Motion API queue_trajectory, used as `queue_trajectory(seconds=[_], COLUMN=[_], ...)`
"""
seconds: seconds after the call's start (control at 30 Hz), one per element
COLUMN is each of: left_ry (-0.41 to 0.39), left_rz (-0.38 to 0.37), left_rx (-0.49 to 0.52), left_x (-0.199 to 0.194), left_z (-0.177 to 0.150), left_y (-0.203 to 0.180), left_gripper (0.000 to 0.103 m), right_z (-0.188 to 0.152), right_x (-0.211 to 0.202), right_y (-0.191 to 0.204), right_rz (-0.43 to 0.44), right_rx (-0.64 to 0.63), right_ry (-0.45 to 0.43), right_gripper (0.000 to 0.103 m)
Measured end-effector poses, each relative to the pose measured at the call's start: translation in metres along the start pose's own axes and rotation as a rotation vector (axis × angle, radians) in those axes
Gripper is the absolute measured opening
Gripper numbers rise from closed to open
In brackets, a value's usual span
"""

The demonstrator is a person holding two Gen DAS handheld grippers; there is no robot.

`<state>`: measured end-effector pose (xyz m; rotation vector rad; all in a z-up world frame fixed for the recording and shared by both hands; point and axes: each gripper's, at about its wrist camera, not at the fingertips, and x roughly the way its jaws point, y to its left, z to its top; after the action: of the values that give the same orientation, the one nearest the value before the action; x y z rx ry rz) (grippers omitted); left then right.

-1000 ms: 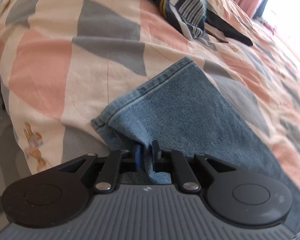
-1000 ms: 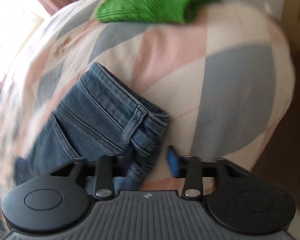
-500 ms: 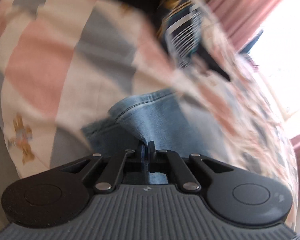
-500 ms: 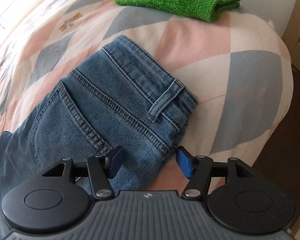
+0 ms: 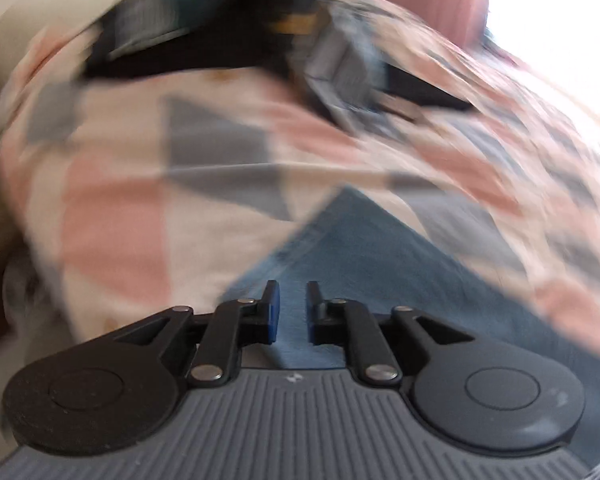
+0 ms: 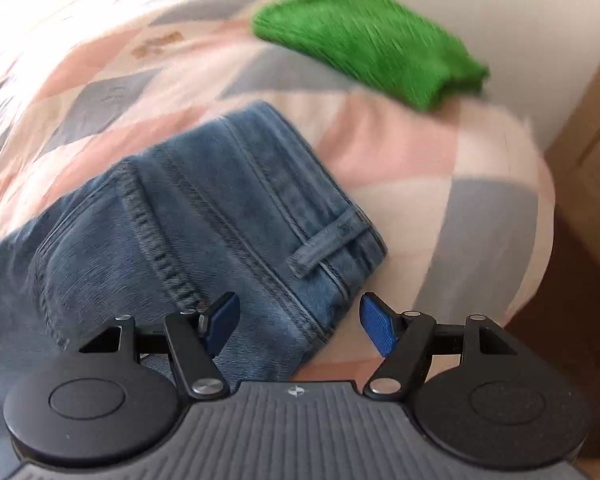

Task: Fold clothes
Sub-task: 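Open the right gripper, then open the left gripper to release the hem, then pull both open grippers back above the folded jeans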

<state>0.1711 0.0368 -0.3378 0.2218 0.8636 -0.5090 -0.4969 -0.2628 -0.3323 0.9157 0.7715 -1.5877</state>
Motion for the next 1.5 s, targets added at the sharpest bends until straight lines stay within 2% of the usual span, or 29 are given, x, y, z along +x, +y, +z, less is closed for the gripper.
queue_trajectory(seconds=[0.07, 0.17, 0.2, 0.27, 0.37, 0.43, 0.5, 0.57, 0.6, 0.67, 0.7, 0.77, 0.8, 0.93, 1.0, 1.07, 1.13, 1.17, 1.2, 1.33, 1.37, 1.43, 1.5], left_ry=[0.06, 0.06, 0.047, -0.005, -0.056, -0.038, -0.009, 0.036, 0.066, 0.136, 0.146, 0.136, 0.131, 0.092, 0.115, 0.174, 0.272, 0.291, 0.291, 0.314, 0.32, 0.331, 0.345], left_rz=[0.013, 0.068, 0.095, 0.101, 0.043, -0.052, -0.141, -0.221, -0.225, -0.194, -0.186, -0.179, -0.175, -0.287, -0.369, -0.411, -0.36, -0.333, -0.31, -0.289, -0.28, -0.276, -0.284], left_rx=[0.099, 0.204, 0.206, 0.13, 0.062, 0.11, 0.217, 0.317, 0.347, 0.4, 0.414, 0.426, 0.433, 0.528, 0.543, 0.544, 0.561, 0.568, 0.573, 0.576, 0.58, 0.577, 0.563], left_x=[0.026, 0.055, 0.056, 0.047, 0.022, 0.008, -0.007, -0.017, -0.015, -0.005, -0.007, -0.019, -0.025, -0.076, -0.094, -0.096, -0.084, -0.083, -0.085, -0.113, -0.124, -0.144, -0.162], left_z=[-0.009, -0.016, -0.011, 0.004, 0.018, 0.013, -0.004, -0.03, -0.043, -0.068, -0.073, -0.073, -0.073, -0.08, -0.091, -0.107, -0.126, -0.129, -0.13, -0.114, -0.11, -0.102, -0.091], left_y=[-0.008, -0.007, -0.009, -0.009, -0.02, -0.044, -0.078, -0.111, -0.123, -0.143, -0.151, -0.162, -0.168, -0.2, -0.217, -0.232, -0.245, -0.25, -0.254, -0.264, -0.266, -0.269, -0.271], left_gripper=[0.013, 0.006, 0.006, 0.008, 0.01, 0.01, 0.014, 0.019, 0.023, 0.023, 0.022, 0.015, 0.015, 0.017, 0.02, 0.024, 0.027, 0.026, 0.024, 0.027, 0.031, 0.033, 0.043], right_z=[-0.007, -0.011, -0.01, -0.009, -0.011, -0.017, -0.023, -0.028, -0.031, -0.035, -0.036, -0.032, -0.031, -0.04, -0.053, -0.061, -0.061, -0.056, -0.051, -0.038, -0.037, -0.036, -0.032], right_x=[0.001, 0.005, 0.002, -0.004, -0.019, -0.023, -0.022, -0.014, -0.005, 0.012, 0.018, 0.008, 0.0, -0.022, -0.021, -0.008, -0.004, -0.008, -0.015, -0.047, -0.055, -0.07, -0.085], right_y=[0.011, 0.017, 0.016, 0.015, 0.016, 0.025, 0.035, 0.043, 0.045, 0.036, 0.032, 0.027, 0.025, 0.022, 0.027, 0.032, 0.034, 0.035, 0.035, 0.033, 0.034, 0.038, 0.038], right_rz=[-0.009, -0.04, -0.066, -0.114, -0.087, -0.013, 0.064, 0.118, 0.119, 0.102, 0.095, 0.099, 0.101, 0.234, 0.258, 0.245, 0.239, 0.243, 0.255, 0.301, 0.309, 0.316, 0.32], right_rx=[-0.081, -0.153, -0.162, -0.179, -0.199, -0.245, -0.3, -0.34, -0.352, -0.335, -0.324, -0.301, -0.299, -0.276, -0.308, -0.331, -0.325, -0.319, -0.314, -0.286, -0.28, -0.273, -0.266], right_ry=[0.004, 0.005, -0.023, -0.078, -0.155, -0.185, -0.193, -0.167, -0.13, -0.075, -0.052, -0.069, -0.086, -0.109, -0.088, -0.031, 0.01, 0.023, 0.036, 0.074, 0.092, 0.138, 0.16], right_gripper=[0.07, 0.069, 0.068, 0.068, 0.069, 0.069, 0.069, 0.07, 0.075, 0.075, 0.074, 0.071, 0.07, 0.07, 0.07, 0.07, 0.071, 0.071, 0.071, 0.075, 0.076, 0.079, 0.081])
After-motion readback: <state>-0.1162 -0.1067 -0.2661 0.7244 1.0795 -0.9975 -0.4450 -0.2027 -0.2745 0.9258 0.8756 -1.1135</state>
